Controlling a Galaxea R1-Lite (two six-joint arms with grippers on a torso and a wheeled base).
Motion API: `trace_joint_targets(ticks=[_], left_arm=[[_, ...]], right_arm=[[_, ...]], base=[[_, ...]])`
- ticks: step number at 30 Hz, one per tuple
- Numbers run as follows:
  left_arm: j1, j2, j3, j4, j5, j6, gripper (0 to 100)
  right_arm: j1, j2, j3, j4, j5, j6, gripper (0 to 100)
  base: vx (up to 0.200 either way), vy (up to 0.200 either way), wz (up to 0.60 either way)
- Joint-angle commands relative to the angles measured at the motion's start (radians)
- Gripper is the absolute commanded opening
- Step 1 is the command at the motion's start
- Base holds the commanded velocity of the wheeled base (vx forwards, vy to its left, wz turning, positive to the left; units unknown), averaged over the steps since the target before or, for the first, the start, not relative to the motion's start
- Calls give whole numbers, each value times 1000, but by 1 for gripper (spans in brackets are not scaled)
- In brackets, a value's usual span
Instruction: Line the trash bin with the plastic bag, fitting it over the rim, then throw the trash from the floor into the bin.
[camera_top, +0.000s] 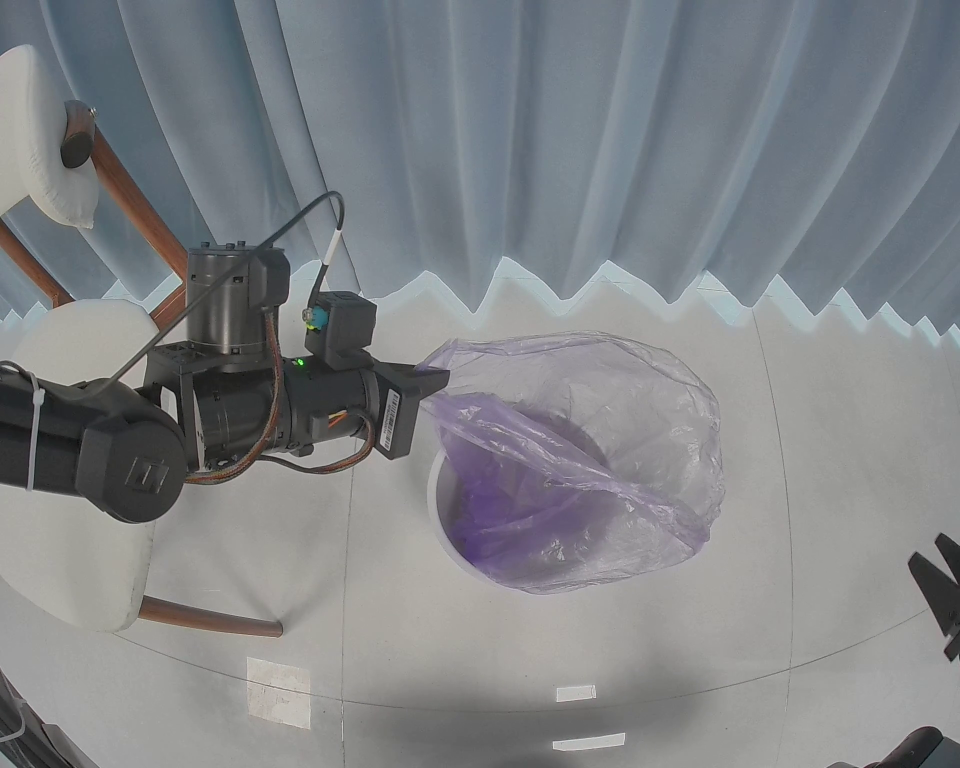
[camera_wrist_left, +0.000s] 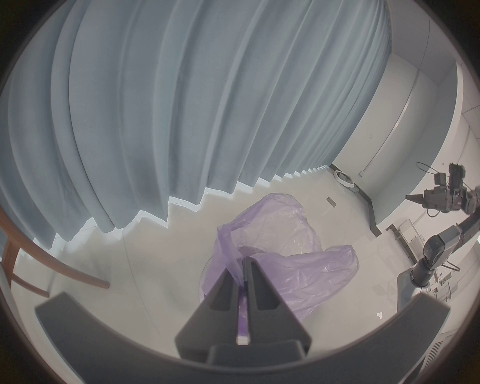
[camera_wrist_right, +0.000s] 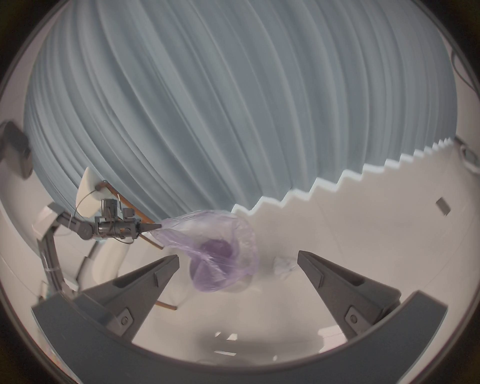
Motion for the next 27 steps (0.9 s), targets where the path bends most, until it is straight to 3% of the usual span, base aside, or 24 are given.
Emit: trace_joint_targets(ticks=[1, 3, 10, 14, 16, 19, 27], left_arm=[[-21, -22, 63, -40, 13, 4, 0], [-21, -33, 77, -40, 16, 4, 0], [-9, -33, 109, -42, 33, 6, 0], [2, -33, 108, -42, 35, 4, 0], [5, -31, 108, -42, 35, 4, 0], [20, -30, 108, -42, 35, 4, 0], [72, -22, 76, -40, 22, 3, 0]], right_arm=[[110, 676, -280, -70, 168, 200, 100], [110, 779, -311, -72, 217, 157, 100], [78, 992, -409, -85, 259, 68, 100], [-39, 1210, -492, -228, 341, -138, 100], [-63, 1263, -499, -279, 380, -185, 100], [-92, 1339, -510, -354, 460, -212, 100], [-120, 1504, -673, -501, 475, -216, 100]], base=[[0, 0, 0], [0, 0, 0], [0, 0, 0], [0, 0, 0], [0, 0, 0], [0, 0, 0], [0, 0, 0]])
